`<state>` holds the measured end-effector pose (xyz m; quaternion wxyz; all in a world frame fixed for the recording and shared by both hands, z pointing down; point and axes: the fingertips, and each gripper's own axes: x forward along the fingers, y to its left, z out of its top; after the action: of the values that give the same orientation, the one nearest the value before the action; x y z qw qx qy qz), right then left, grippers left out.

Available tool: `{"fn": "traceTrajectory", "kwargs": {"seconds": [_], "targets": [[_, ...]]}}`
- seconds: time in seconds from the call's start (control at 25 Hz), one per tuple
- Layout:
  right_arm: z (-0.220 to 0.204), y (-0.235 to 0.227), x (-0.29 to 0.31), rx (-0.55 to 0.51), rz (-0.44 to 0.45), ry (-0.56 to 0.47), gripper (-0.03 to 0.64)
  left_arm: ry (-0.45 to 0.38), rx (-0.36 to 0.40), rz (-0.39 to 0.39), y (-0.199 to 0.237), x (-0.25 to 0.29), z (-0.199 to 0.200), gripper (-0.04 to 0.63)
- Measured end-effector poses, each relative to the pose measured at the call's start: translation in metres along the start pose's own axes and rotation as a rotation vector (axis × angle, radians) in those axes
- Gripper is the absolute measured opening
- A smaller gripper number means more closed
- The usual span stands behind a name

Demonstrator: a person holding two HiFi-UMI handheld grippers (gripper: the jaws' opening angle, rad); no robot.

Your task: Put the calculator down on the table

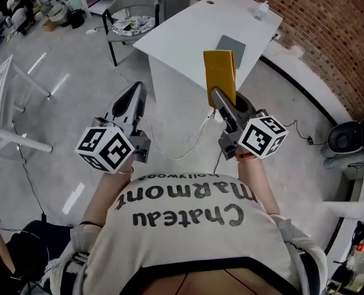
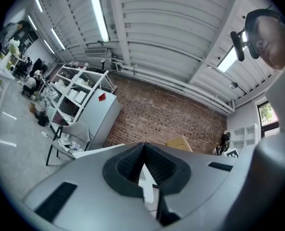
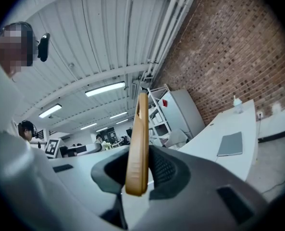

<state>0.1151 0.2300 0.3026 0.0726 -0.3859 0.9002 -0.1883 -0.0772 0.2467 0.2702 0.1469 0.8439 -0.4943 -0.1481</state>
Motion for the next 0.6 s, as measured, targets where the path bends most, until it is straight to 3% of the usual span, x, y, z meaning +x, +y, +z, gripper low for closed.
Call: {"fn": "traceTrajectory", "kwargs": {"seconds": [0.36, 0.6], "targets": [[-0.030, -0.015, 0.044, 0.036, -0.029, 0.050, 0.092, 0.072, -0.021, 0.097, 0.061, -0.003, -0.017, 0.002], [-0.040, -0.038, 0.049, 0.100, -0.048, 0.056, 0.092, 0.027, -0.091, 0.141, 0.087, 0.010, -0.024, 0.002]]}}
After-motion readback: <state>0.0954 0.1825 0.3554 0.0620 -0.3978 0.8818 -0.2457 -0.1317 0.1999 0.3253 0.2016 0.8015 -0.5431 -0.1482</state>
